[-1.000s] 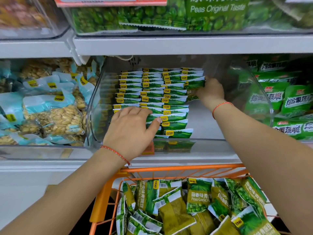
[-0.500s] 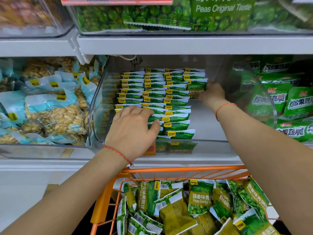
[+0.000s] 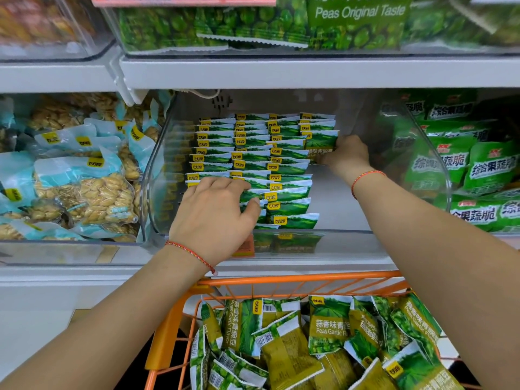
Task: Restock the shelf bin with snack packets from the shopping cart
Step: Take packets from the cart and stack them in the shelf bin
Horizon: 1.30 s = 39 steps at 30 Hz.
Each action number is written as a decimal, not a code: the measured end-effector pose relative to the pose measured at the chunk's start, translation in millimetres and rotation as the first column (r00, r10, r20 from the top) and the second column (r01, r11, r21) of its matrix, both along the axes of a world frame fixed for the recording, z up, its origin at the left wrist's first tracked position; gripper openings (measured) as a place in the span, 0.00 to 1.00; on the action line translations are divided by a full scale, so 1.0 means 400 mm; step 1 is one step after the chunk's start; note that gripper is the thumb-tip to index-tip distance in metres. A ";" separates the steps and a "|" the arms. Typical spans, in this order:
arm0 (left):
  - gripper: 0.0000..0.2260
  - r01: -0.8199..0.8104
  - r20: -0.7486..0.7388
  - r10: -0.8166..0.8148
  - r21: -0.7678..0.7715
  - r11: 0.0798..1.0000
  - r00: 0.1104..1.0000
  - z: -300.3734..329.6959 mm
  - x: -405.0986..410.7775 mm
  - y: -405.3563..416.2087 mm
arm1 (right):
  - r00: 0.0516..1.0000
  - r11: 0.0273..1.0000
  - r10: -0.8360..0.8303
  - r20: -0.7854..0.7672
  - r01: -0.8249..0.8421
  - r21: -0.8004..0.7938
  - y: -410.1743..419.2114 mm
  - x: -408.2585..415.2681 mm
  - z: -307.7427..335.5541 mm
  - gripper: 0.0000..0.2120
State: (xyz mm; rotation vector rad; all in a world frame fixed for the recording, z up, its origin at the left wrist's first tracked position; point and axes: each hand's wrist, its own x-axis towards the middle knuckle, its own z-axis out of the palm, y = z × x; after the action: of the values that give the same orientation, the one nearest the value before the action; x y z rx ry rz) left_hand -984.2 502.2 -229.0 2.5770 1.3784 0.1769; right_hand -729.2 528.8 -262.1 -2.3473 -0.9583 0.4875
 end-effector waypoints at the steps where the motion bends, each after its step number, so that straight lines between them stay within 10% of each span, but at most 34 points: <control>1: 0.22 -0.001 0.002 0.001 0.001 1.000 1.000 -0.001 0.000 0.001 | 1.000 1.000 -0.007 -0.006 0.007 0.002 0.000 -0.002 0.004 0.15; 9: 0.22 -0.026 0.077 0.024 0.029 0.999 0.997 0.003 -0.002 -0.003 | 0.985 0.982 0.044 0.165 -0.012 -0.189 -0.043 -0.040 0.099 0.07; 18: 0.11 0.077 0.698 -0.019 -0.051 0.996 0.715 0.071 -0.081 -0.161 | 0.922 0.952 0.274 0.272 -0.301 0.060 -0.247 -0.200 0.261 0.07; 24: 0.08 0.360 0.273 -0.288 -0.269 0.893 0.918 0.070 -0.113 -0.329 | 0.829 0.800 0.558 0.033 -0.527 -0.285 -0.438 -0.292 0.391 0.07; 28: 0.15 0.379 -0.057 -0.462 -0.488 0.786 0.885 0.034 -0.103 -0.416 | 0.772 0.575 0.613 -0.168 -0.582 -0.575 -0.570 -0.301 0.323 0.08; 34: 0.25 0.200 -0.226 -0.415 -0.618 0.761 0.881 -0.023 -0.083 -0.504 | 0.774 0.282 0.476 -0.417 -0.584 -0.761 -0.718 -0.337 0.152 0.17; 39: 0.15 0.343 -0.041 -0.486 -0.656 0.672 0.873 -0.025 -0.077 -0.484 | 0.731 0.355 0.576 -0.365 -0.626 -0.695 -0.757 -0.385 0.075 0.21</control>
State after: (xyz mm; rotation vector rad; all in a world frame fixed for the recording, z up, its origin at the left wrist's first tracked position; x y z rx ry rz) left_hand -1015.2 308.5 -239.0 2.2557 0.6642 -0.5682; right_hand -883.2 226.1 -232.1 -2.5624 -1.9160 1.5673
